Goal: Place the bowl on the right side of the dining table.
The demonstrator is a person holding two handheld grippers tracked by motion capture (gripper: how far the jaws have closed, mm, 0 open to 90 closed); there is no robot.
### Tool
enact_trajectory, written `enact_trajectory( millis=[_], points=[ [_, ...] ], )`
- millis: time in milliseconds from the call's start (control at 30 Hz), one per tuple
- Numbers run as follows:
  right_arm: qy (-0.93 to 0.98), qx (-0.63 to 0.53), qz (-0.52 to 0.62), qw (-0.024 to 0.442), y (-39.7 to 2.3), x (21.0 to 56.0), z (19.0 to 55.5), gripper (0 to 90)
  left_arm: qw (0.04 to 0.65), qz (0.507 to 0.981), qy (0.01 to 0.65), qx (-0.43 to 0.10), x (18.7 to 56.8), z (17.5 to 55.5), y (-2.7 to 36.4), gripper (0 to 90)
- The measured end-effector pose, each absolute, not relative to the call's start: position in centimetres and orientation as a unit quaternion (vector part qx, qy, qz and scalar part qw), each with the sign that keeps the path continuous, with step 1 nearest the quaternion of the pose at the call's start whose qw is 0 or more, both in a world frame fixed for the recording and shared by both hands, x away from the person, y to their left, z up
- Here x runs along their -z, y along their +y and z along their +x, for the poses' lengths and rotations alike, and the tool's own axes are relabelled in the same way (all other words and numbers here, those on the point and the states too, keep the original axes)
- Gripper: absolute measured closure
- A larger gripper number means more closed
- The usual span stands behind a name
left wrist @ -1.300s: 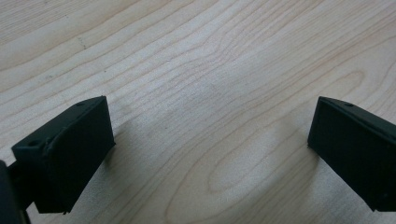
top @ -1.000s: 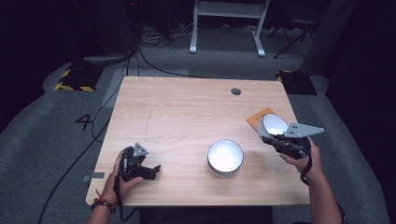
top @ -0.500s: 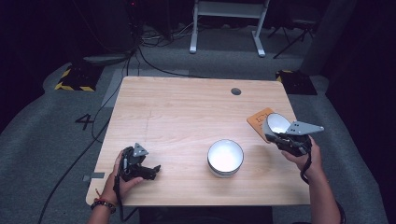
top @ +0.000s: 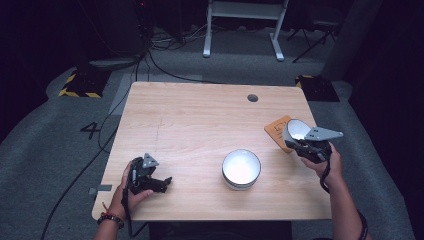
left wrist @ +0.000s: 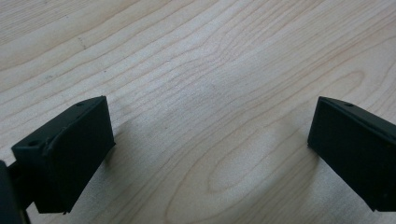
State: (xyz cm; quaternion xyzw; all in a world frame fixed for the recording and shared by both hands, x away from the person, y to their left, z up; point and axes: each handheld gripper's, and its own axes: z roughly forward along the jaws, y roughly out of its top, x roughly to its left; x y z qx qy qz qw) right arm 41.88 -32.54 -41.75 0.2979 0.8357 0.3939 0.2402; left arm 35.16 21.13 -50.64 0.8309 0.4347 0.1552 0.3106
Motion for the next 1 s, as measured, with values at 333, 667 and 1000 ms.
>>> enact_trajectory(
  millis=[333,667,1000],
  points=[
    [0.837,-0.384,0.302,0.245,-32.0,41.8,43.5,81.5,0.310,0.831,0.435,-0.155,50.6,35.2,21.1,0.3],
    [0.836,-0.375,0.313,0.248,-32.1,42.0,45.3,81.5,0.311,0.831,0.435,-0.155,50.6,35.2,21.1,0.3],
    [0.838,-0.365,0.322,0.246,-32.1,42.2,46.5,81.5,0.311,0.831,0.435,-0.155,50.6,35.2,21.1,0.3]
  ],
)
